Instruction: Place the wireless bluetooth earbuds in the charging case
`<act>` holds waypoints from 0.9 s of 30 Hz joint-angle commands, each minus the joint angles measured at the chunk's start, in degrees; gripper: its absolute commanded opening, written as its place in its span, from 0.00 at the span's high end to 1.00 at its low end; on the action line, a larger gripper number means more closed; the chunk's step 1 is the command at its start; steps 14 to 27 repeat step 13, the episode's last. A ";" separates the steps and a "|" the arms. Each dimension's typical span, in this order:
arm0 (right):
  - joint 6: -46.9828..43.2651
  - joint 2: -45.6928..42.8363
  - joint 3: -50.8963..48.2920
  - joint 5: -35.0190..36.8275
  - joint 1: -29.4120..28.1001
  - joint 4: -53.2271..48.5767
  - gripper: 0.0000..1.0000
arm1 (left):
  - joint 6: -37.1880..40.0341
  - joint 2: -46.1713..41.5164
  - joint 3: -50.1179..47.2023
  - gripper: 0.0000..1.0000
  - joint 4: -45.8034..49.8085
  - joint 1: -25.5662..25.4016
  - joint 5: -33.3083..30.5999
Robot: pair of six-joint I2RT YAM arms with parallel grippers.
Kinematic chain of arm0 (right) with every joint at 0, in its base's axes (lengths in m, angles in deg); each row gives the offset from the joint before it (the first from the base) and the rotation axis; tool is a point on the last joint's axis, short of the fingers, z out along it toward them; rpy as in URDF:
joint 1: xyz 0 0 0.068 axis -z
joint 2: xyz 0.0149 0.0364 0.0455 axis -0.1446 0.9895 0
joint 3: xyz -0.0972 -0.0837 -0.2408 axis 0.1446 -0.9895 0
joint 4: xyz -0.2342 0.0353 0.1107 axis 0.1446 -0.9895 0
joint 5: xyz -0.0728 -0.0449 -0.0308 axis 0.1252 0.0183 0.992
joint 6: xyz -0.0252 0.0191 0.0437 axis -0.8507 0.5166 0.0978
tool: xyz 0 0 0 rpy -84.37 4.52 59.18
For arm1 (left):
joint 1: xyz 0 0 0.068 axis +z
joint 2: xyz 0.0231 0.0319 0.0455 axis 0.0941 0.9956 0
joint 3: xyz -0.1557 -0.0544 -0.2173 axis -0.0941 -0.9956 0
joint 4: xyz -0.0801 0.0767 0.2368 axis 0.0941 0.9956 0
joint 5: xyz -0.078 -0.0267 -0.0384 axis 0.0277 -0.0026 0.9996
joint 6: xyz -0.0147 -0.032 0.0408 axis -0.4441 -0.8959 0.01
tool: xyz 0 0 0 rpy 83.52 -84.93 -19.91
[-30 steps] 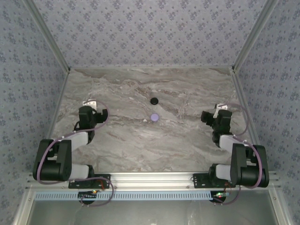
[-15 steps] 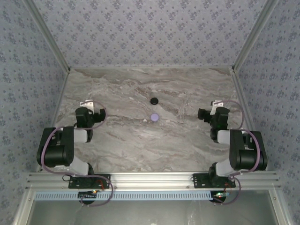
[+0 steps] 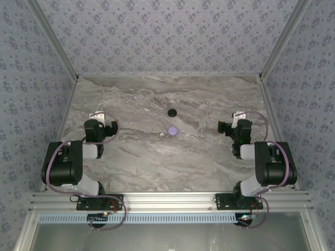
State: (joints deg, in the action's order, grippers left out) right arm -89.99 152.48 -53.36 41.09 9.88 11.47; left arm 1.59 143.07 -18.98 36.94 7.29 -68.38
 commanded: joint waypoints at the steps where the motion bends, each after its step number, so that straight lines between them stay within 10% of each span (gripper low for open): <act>1: -1.06 0.33 1.00 0.92 0.11 1.45 0.00 | 0.38 0.15 1.70 0.01 -1.27 0.19 0.05; 27: -0.98 0.39 1.01 0.64 0.24 1.45 0.00 | 0.45 0.19 1.71 0.01 -1.28 0.14 -0.02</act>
